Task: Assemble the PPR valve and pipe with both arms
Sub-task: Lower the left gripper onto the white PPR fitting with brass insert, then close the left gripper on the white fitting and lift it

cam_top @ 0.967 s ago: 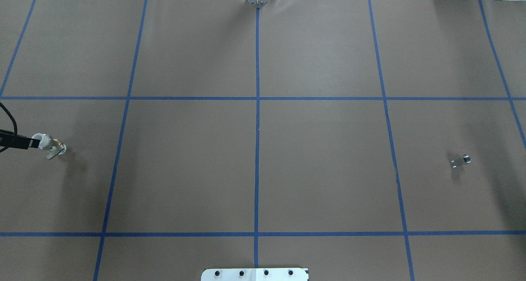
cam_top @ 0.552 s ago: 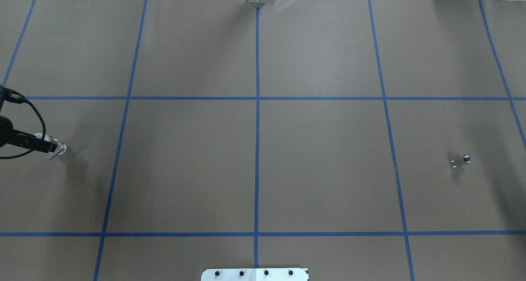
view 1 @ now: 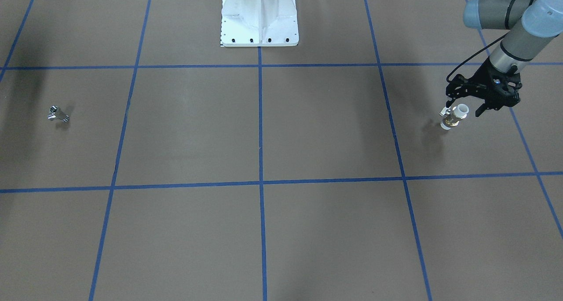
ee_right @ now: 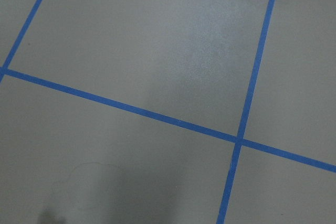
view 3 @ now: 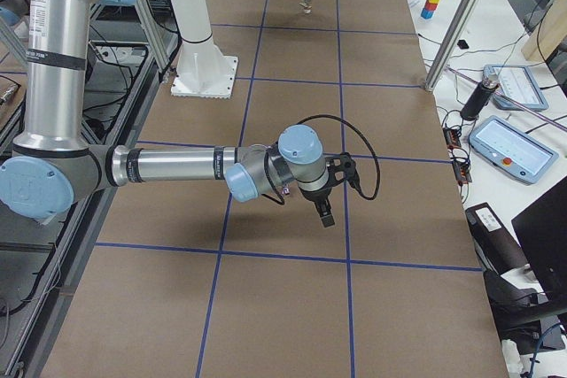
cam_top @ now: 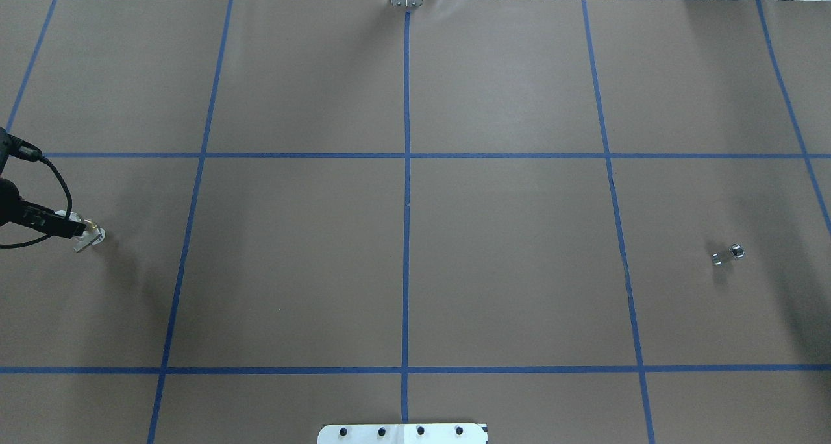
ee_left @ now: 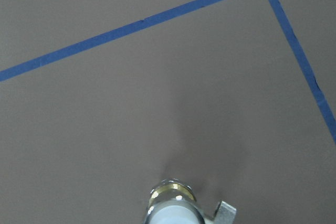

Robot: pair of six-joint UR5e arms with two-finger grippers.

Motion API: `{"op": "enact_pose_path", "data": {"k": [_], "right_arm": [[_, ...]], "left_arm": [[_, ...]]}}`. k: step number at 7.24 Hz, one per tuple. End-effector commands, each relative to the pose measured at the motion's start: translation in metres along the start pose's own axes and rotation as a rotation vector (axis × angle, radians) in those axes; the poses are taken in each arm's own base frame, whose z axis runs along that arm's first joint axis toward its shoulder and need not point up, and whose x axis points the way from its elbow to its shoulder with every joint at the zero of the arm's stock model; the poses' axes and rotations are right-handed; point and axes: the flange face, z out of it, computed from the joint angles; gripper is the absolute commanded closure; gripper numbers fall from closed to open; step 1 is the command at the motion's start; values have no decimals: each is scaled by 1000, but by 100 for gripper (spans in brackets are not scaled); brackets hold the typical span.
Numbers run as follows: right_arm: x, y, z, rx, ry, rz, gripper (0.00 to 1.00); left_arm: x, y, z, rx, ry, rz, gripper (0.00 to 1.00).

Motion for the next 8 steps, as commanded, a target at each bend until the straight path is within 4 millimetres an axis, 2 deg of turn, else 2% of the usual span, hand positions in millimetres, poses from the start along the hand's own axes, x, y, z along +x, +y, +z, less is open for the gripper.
{"op": "enact_pose_path", "data": {"k": [1,6,7,8], "right_arm": [[-1,0,1,-2,-1,-2,1],[-3,-1,2,-3,-3,-6,1],[-3,-1,2,-3,-3,-6,1],[-3,-1,3,-5,-3,-7,1]], "left_arm": [[-4,4,1,-5,-8,-1,36],[1,-1,2,-1,-1,5,36],[0,-1,1,1,-2,3,42],[0,0,-1,2,-3,2,57]]}}
